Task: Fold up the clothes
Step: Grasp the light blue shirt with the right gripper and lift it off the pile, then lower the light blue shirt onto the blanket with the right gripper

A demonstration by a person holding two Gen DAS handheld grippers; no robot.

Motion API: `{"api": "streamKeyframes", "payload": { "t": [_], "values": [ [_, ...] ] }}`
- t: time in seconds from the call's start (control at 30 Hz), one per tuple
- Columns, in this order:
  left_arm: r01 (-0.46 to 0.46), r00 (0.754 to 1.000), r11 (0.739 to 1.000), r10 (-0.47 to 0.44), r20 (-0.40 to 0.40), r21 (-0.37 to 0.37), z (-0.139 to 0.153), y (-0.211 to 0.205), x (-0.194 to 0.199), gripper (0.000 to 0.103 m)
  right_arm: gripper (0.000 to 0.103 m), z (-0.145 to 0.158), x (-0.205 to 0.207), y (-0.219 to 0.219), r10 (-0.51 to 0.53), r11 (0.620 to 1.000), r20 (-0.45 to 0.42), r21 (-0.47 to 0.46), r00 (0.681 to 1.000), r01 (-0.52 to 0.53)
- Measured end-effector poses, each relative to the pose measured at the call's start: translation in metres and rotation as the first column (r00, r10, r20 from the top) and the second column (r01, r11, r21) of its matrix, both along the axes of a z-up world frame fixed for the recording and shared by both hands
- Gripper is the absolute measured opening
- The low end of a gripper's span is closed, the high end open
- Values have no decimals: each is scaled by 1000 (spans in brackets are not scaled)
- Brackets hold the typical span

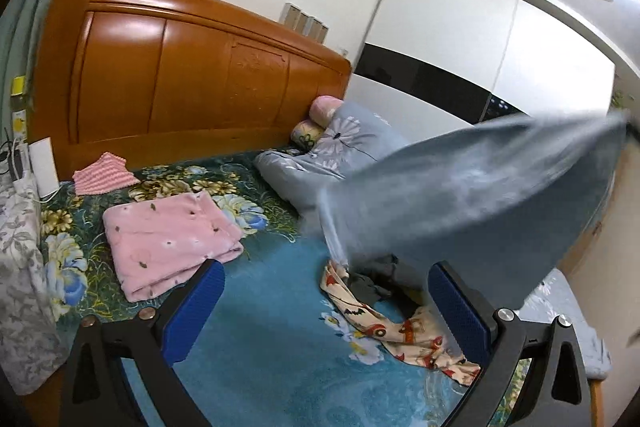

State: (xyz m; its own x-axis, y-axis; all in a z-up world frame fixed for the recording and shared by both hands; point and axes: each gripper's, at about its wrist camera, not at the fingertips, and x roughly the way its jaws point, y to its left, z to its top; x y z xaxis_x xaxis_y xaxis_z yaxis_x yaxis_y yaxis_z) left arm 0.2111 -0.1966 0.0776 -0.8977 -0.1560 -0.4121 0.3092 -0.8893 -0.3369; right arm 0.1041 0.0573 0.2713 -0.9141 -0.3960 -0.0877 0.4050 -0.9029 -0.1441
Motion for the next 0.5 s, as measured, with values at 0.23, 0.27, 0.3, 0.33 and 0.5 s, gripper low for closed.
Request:
{"api": "streamKeyframes", "payload": {
  "t": [0.23,0.27,0.3,0.33,0.5],
  "values": [
    [133,983,991,-134,124,18,-38,41,-35,103,1,-158,1,87,-219,957,314,256,924,139],
    [152,977,988,-155,143,31,-44,47,-40,103,1,-186,-2,103,-275,939,364,299,890,168],
    [168,971,985,-173,165,39,-50,54,-46,103,1,-215,-6,125,-337,923,424,326,841,206],
    [182,965,982,-187,186,45,-56,59,-51,103,1,-240,-9,147,-390,908,475,342,789,243],
    [211,933,976,-219,285,60,-86,84,-75,103,1,-299,-16,242,-519,840,660,275,543,468]
  ]
}}
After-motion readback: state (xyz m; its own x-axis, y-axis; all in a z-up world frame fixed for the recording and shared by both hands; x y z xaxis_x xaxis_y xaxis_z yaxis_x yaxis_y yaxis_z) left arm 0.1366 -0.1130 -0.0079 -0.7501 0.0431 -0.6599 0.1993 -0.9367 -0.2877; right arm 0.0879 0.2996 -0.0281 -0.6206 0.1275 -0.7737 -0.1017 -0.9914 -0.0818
